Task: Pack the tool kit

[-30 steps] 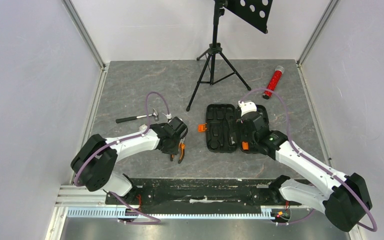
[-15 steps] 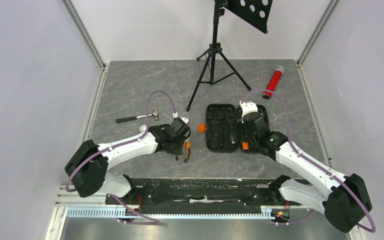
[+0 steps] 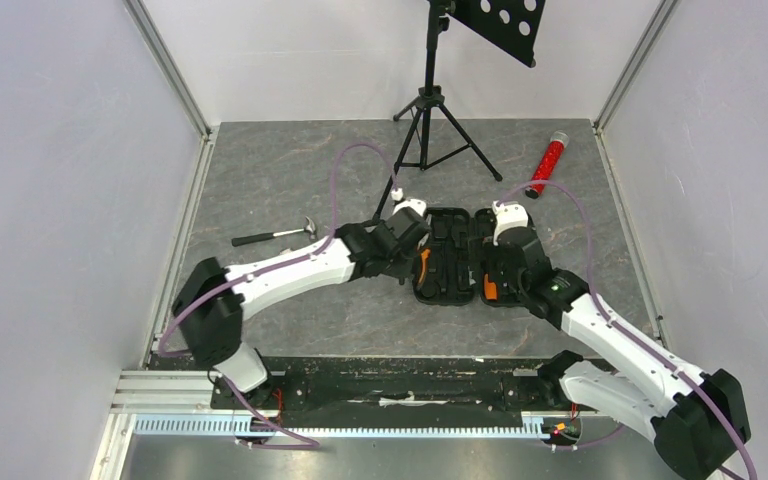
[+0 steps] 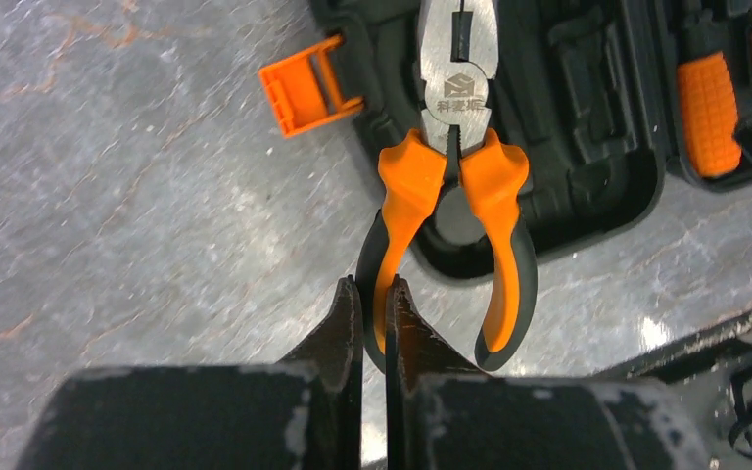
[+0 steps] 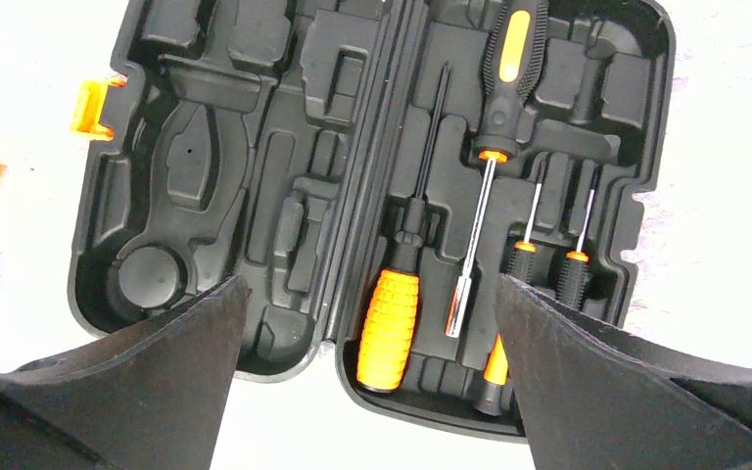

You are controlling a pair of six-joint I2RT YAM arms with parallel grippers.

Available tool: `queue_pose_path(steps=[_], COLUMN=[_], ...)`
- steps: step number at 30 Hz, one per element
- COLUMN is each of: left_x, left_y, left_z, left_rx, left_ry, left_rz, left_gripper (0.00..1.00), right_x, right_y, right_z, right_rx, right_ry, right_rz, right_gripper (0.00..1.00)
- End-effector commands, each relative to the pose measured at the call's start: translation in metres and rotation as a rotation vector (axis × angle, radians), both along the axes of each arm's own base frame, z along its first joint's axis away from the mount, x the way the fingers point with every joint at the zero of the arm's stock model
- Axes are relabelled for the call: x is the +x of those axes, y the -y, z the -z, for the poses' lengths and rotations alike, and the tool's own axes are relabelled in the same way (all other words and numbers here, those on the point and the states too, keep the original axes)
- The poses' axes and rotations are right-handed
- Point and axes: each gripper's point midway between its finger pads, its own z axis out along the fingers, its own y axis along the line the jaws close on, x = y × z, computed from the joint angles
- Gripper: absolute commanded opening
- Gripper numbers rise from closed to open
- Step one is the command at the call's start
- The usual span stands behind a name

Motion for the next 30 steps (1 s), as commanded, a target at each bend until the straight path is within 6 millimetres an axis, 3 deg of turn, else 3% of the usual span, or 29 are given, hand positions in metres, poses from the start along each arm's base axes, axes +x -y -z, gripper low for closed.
queue_pose_path(steps=[1,6,15,23,30], left_x=[0.022,0.035,0.045,0.042,0.046], left_y=[0.032,0.053,0.071,0.066,0.062], left_z=[-0.001,0.016,0.036,0.060,0.059], left_rx=[-0.029,-0.005,-0.013,0.012,0.012], left_ry=[0.018,0.012,-0.024,-0.061,-0.042], left_rz=[-0.075,-0.090,-0.169,-0.240,-0.282], left_gripper=[0.02,0.02,0.02,0.07,0.17], right_x=[0.005,0.003,0.002,0.002,0.002], right_y=[0.006,0.013,0.013,0.013,0.012], right_z=[-0.012,-0.012,-0.005,-0.003,-0.001], right_rx=[0.034,0.039,0.040,0.044,0.054], right_ry=[0.062,0.076,0.061,0.058,0.052], right_rz=[0.043,0.060,0.057,0.054,0.048], right_gripper=[0.98,0.98,0.98,0.98,0.98])
